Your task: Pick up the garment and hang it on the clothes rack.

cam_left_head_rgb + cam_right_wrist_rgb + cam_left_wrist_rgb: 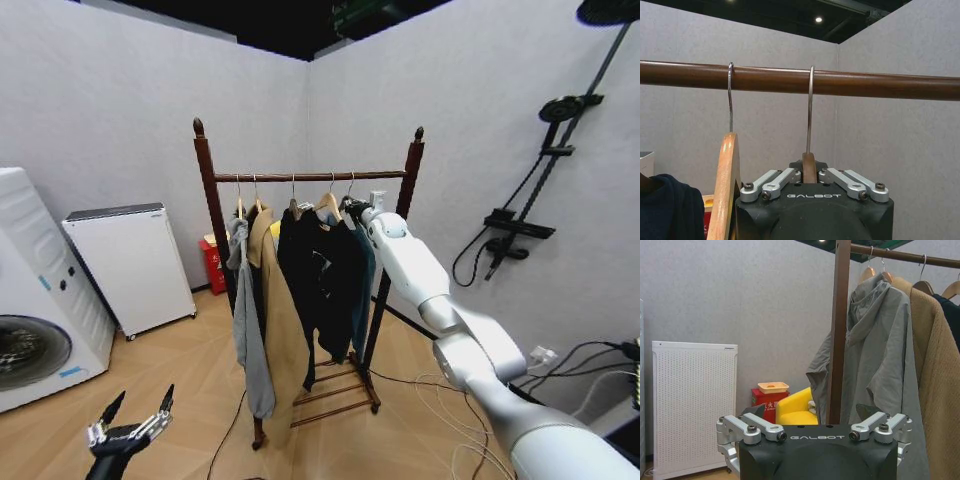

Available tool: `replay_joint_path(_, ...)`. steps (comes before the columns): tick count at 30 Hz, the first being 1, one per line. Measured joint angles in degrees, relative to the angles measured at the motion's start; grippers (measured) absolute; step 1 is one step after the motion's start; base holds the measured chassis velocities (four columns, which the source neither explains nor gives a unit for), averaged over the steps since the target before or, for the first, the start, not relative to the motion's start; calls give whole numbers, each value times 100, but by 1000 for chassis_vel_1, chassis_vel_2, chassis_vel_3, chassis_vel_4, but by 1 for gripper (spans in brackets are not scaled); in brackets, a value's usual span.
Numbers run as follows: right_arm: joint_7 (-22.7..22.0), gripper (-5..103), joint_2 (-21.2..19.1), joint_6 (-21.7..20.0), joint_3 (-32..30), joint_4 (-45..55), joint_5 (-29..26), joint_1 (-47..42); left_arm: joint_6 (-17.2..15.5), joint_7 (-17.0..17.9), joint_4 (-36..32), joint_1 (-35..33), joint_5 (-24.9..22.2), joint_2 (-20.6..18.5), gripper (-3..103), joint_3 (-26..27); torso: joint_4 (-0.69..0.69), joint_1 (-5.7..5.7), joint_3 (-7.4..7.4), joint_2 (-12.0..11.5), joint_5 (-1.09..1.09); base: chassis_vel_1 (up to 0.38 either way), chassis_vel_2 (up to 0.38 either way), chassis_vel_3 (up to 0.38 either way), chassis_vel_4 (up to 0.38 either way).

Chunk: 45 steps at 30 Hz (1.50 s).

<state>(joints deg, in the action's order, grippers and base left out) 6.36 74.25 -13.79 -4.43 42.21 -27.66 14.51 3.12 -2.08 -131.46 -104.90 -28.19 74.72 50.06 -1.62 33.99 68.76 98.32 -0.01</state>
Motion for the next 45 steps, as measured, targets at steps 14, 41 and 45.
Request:
replay_joint_path(14,-90,42,-446,418,-232,1248,-23,-551,0,1,0,0,0,0,100,0,2,1,1,-1,0,0,0,0,0)
replay_joint_path(41,-1086,100,-272,1247,-4254,8786,264,-10291,0,3,0,0,0,0,100,1,0,-1,-1,1,0,0,0,0,0)
replay_joint_path(45,-987,100,17,1753,-4282,8912,470,-11015,0,1,0,0,0,0,100,0,0,-1,0,1,-1,0,0,0,0)
